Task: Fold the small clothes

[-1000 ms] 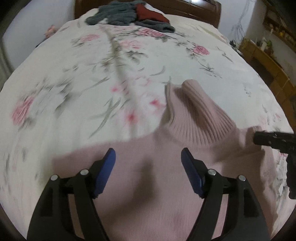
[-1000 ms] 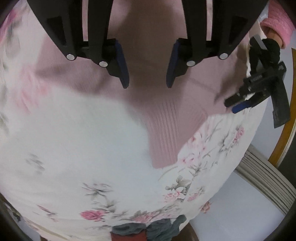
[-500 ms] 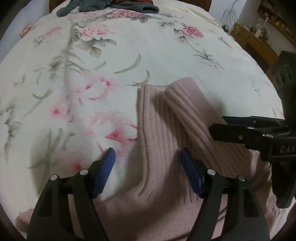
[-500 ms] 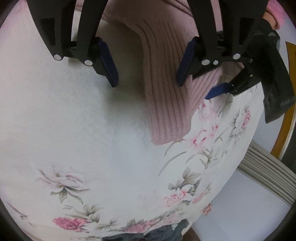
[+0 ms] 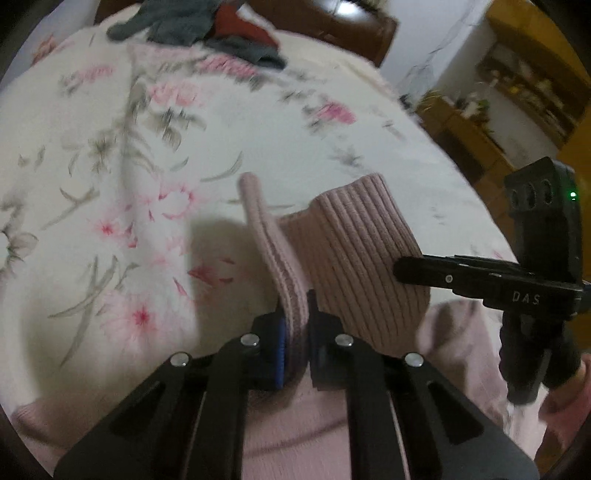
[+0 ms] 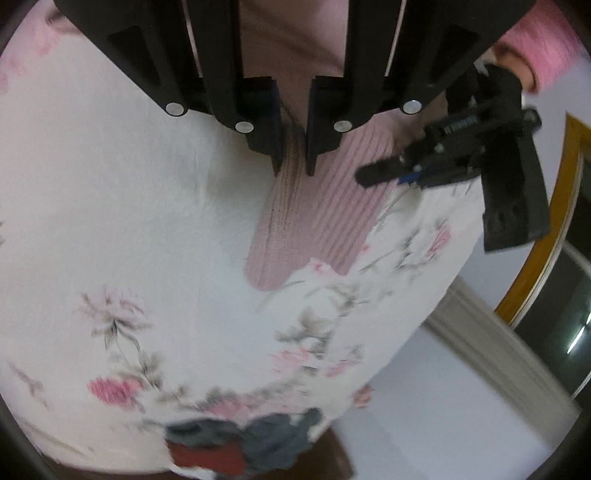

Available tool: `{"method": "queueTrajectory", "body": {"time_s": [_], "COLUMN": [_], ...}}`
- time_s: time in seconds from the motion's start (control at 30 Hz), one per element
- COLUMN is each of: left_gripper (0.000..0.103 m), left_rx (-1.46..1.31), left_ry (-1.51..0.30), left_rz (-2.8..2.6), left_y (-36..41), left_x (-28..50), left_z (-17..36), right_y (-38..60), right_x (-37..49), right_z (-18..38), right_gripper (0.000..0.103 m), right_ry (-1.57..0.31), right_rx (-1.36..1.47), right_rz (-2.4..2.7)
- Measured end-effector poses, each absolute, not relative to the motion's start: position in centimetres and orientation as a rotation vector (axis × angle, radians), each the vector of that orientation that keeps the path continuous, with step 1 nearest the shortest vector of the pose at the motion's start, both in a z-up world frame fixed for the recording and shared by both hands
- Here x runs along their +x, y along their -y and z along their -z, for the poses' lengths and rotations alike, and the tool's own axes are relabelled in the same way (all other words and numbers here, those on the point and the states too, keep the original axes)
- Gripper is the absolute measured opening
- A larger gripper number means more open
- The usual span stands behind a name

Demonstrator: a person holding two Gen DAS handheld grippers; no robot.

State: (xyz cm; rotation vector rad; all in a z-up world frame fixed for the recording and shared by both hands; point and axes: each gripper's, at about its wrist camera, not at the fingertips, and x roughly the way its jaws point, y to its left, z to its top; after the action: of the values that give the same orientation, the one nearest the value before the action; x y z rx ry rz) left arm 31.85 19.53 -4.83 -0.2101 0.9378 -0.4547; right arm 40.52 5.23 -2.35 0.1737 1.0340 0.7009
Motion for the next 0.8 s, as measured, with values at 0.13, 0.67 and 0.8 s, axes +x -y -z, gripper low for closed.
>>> {"method": "queueTrajectory", "body": {"time_s": [0.13,0.67,0.8], "left_gripper": [0.008,0.018,0.032], "left_rx": [-0.214,-0.162,-0.241], "left_ry": [-0.905,-1.025,-1.035], "left_rz": [0.485,0.524,0.500], "left_y": [-20.4,-24.0,-25.5], "left_x": [28.1,17.3,17.7], "left_z": [4.2,6.9,6.4], "right_y": [-4.3,-2.5,-0.6], "right_x": [37.2,25.1,24.9], "right_z": [0.9,4.2,3.8], "right_gripper": [0.011,0.016,0.021], "right_ry": [-0.991,-1.099,-1.128], "right_rx": [0.137,-0.105,-0.013], "right_rz": [-0.741,-0.818,-0.802]}}
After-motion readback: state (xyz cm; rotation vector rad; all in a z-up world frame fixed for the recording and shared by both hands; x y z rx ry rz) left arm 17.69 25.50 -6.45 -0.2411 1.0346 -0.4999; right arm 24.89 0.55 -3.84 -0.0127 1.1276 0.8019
